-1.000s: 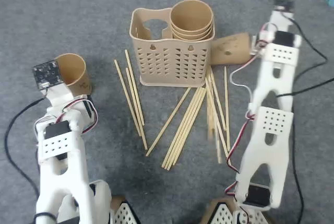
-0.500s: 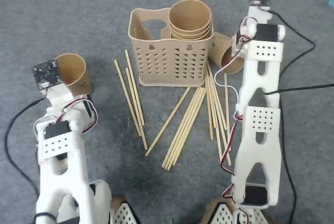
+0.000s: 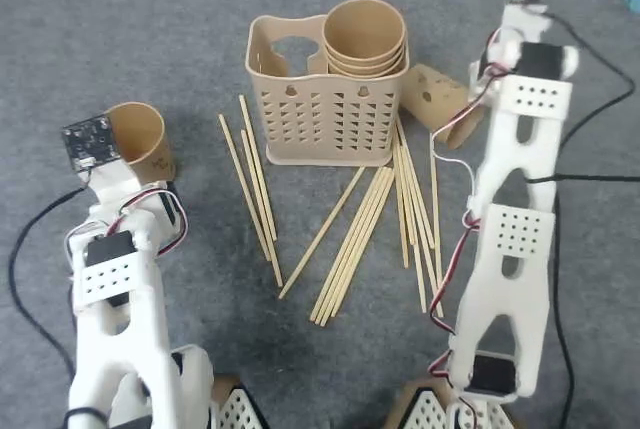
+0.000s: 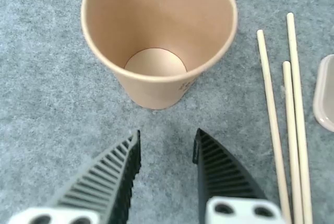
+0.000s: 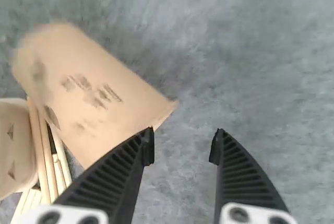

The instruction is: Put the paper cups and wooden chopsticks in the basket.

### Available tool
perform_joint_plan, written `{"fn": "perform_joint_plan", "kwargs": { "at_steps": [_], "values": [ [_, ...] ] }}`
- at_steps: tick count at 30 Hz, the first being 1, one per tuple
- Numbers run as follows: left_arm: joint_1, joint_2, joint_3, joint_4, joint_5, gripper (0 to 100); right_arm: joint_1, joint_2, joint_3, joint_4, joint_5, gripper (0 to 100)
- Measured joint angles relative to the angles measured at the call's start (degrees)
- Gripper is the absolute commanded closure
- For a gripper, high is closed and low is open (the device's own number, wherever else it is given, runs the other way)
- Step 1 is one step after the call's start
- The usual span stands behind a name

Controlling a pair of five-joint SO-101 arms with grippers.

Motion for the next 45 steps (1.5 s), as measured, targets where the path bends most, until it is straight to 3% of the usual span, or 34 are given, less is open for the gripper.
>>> {"fn": "perform_joint_plan", "kwargs": {
  "at_steps": [5,16,23,32,45],
  "values": [
    [0.6,0.0,1.2,-2.5,0.0,84,1.6,-4.3,3.4,0.0,0.2,80.7],
    [1.8,0.0,1.6,-2.9,-0.1,84,1.4,-23.0,35.9,0.0,0.4,80.7],
    [1.8,0.0,1.6,-2.9,-0.2,84,-1.1,-26.1,38.0,0.0,-4.0,73.0],
    [1.8,0.0,1.6,-2.9,-0.2,84,-8.5,-29.2,40.0,0.0,-7.5,74.2],
    [1.8,0.0,1.6,-2.9,-0.2,84,-8.2,-51.4,68.6,-3.6,-8.2,74.2]
  ]
}}
